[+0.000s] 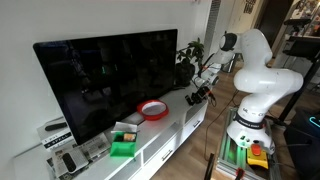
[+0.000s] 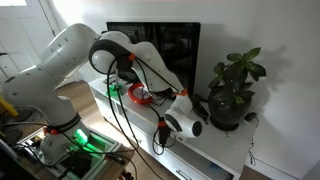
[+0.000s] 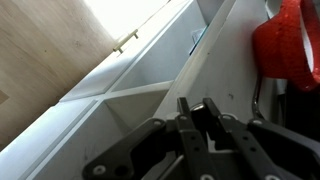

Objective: Pick up the black remote from the far right compartment in the tv stand and put it on the top surface of the tv stand

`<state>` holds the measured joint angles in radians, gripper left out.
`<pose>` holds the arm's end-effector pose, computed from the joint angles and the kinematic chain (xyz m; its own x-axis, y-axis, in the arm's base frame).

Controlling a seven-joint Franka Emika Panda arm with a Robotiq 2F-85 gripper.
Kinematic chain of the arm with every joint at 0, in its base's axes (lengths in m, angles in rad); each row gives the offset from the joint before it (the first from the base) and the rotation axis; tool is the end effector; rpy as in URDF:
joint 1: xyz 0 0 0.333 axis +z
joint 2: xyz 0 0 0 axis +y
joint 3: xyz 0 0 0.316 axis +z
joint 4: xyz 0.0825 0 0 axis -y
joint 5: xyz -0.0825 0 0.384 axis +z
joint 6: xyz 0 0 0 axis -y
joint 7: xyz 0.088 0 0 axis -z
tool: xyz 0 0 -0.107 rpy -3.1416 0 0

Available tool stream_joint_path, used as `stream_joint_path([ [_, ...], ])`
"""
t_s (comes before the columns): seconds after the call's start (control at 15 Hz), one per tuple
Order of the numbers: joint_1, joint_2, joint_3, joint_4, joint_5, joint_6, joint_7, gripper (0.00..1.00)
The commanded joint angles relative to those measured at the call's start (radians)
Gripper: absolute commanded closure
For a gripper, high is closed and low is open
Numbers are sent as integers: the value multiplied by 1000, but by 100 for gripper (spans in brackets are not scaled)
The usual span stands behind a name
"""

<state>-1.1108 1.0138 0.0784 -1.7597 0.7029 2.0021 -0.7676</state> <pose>0.3099 -0.4338 -0.0273 0.7323 -0.5892 -0.3415 -0.6048 -0.3323 -0.7237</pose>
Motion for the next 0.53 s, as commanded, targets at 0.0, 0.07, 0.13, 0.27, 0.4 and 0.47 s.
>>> stream_joint_path([
  [0.0,27,39,-19,55,28,-18,28,56],
  [0.07,30,42,-19,58,28,-17,33,54],
  [0.13,31,44,-20,61,29,-16,39,48],
  [0.27,32,32,-23,54,35,-23,44,35],
  [0.4,40,3,-32,26,40,-10,46,22],
  [0.47,38,-24,-33,-2,49,13,27,14],
])
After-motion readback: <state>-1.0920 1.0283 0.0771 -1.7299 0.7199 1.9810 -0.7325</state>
